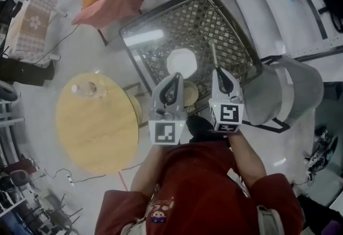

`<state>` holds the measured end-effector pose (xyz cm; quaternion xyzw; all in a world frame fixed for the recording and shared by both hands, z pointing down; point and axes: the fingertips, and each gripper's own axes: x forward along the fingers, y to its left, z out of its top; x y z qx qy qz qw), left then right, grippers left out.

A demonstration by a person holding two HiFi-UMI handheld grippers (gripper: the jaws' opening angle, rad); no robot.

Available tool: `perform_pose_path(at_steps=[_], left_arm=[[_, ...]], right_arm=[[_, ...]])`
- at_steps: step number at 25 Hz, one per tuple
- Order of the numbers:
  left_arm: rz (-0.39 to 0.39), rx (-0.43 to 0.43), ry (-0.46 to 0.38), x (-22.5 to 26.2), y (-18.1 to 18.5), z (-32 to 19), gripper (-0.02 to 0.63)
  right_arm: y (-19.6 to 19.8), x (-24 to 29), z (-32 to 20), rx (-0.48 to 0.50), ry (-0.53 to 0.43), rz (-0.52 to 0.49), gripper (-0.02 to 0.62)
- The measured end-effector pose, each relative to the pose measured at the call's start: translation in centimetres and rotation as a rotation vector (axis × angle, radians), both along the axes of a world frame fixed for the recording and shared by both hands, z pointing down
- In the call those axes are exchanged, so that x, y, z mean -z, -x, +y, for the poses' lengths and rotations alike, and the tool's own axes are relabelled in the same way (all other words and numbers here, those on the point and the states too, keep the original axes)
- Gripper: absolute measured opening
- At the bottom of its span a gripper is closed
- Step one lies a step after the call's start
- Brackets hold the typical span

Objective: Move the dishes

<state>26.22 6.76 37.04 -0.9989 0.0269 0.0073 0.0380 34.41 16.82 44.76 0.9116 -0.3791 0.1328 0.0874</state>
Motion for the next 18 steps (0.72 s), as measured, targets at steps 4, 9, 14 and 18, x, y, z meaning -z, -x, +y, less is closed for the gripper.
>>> perform_pose_path(at_steps=[4, 9, 14, 18], left_arm=[[0.010, 0.017, 0.080, -0.6, -1.2, 0.1, 0.006], [-0.010, 0.011, 0.082, -1.3, -2.2, 0.6, 0.006], [-0.031, -0.005, 0.079, -2.1, -2.9, 0.9, 0.006], [-0.049, -0.013, 0.081, -2.8, -3.6, 1.2, 0.006]], right_arm=[[-1.1, -1.3, 0.4, -0.015, 0.013, -0.023, 0.020], [-2.4, -3.5, 0.9, -0.036, 0.030, -0.079, 0.020], [-3.6, -6.0, 1.3, -0.058, 0.062, -0.134, 0.020], [-4.4, -8.4, 1.6, -0.069, 0.094, -0.186, 0.020]])
